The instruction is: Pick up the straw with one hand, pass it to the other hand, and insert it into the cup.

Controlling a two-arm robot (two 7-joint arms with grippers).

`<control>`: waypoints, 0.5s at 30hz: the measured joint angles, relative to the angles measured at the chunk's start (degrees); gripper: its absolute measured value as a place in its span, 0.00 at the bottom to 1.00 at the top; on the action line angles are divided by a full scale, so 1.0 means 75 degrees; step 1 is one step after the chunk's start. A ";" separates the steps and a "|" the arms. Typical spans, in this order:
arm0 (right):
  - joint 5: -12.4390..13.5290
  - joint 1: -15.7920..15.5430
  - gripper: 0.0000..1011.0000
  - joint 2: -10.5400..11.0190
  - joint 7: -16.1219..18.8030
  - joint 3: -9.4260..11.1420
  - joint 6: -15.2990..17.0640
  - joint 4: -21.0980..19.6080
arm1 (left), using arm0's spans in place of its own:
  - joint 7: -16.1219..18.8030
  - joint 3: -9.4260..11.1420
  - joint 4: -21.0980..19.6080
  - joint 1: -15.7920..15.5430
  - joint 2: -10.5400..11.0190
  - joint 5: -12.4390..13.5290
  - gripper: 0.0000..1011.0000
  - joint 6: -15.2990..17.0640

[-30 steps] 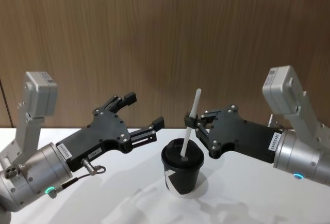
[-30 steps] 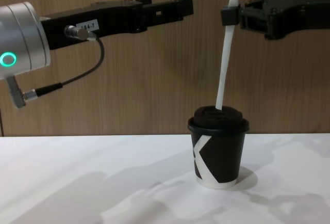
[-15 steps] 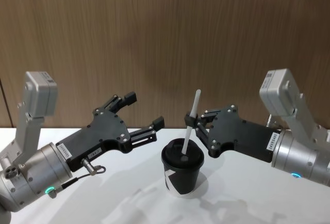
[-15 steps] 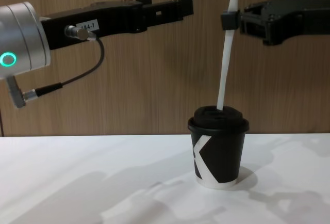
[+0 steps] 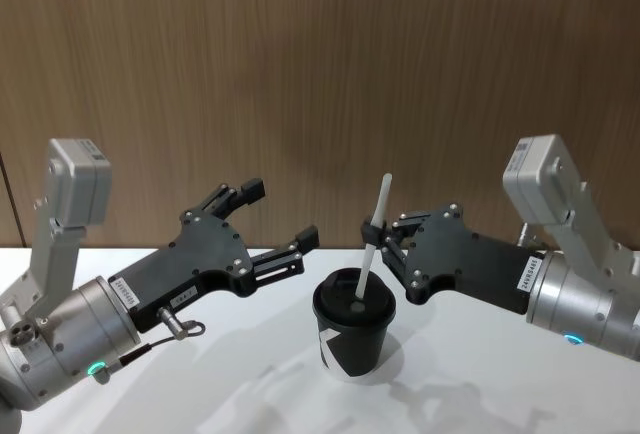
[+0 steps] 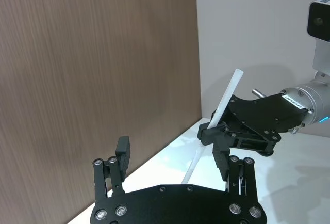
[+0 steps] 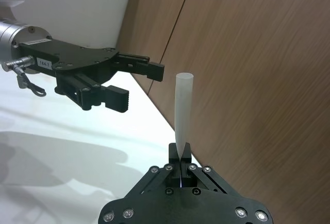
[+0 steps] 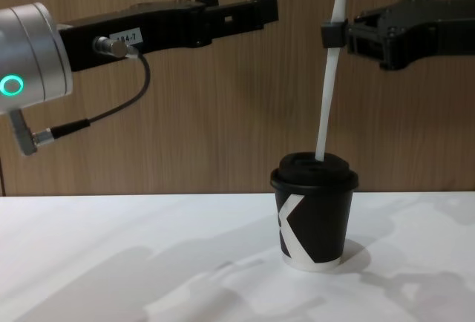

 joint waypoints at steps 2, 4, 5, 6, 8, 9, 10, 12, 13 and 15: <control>0.0035 -0.0006 0.01 -0.0005 0.0012 0.0008 0.0032 0.0001 | 0.0000 0.0000 0.0000 0.0000 0.0001 0.0000 0.99 0.0000; 0.0063 -0.0009 0.01 -0.0007 0.0020 0.0015 0.0050 0.0001 | 0.0000 0.0000 0.0000 0.0000 0.0000 0.0000 0.99 0.0000; 0.0101 -0.0011 0.01 -0.0008 0.0028 0.0024 0.0076 0.0000 | 0.0000 0.0000 0.0000 0.0000 0.0000 0.0000 0.99 0.0000; 0.0110 -0.0013 0.01 -0.0009 0.0033 0.0027 0.0083 -0.0002 | 0.0000 0.0000 0.0000 -0.0001 0.0000 0.0000 0.99 0.0000; 0.0162 -0.0016 0.01 -0.0009 0.0046 0.0033 0.0124 -0.0011 | 0.0000 0.0000 0.0000 0.0000 0.0000 0.0000 0.99 0.0000; 0.0182 -0.0016 0.01 -0.0009 0.0049 0.0034 0.0144 -0.0013 | 0.0000 0.0000 0.0000 0.0000 0.0000 0.0000 0.99 0.0000; 0.0194 -0.0017 0.01 -0.0009 0.0049 0.0035 0.0155 -0.0014 | 0.0000 0.0000 0.0000 0.0000 0.0000 0.0000 0.99 0.0000; 0.0246 -0.0018 0.01 -0.0008 0.0053 0.0038 0.0212 -0.0018 | 0.0000 -0.0001 0.0000 0.0000 0.0000 0.0000 0.99 0.0000; 0.0277 -0.0019 0.01 -0.0008 0.0053 0.0037 0.0244 -0.0018 | 0.0000 0.0000 0.0000 -0.0001 0.0000 0.0000 0.99 0.0000; 0.0310 -0.0019 0.01 -0.0010 0.0053 0.0037 0.0283 -0.0018 | 0.0000 0.0000 0.0000 0.0000 0.0000 0.0000 0.99 0.0000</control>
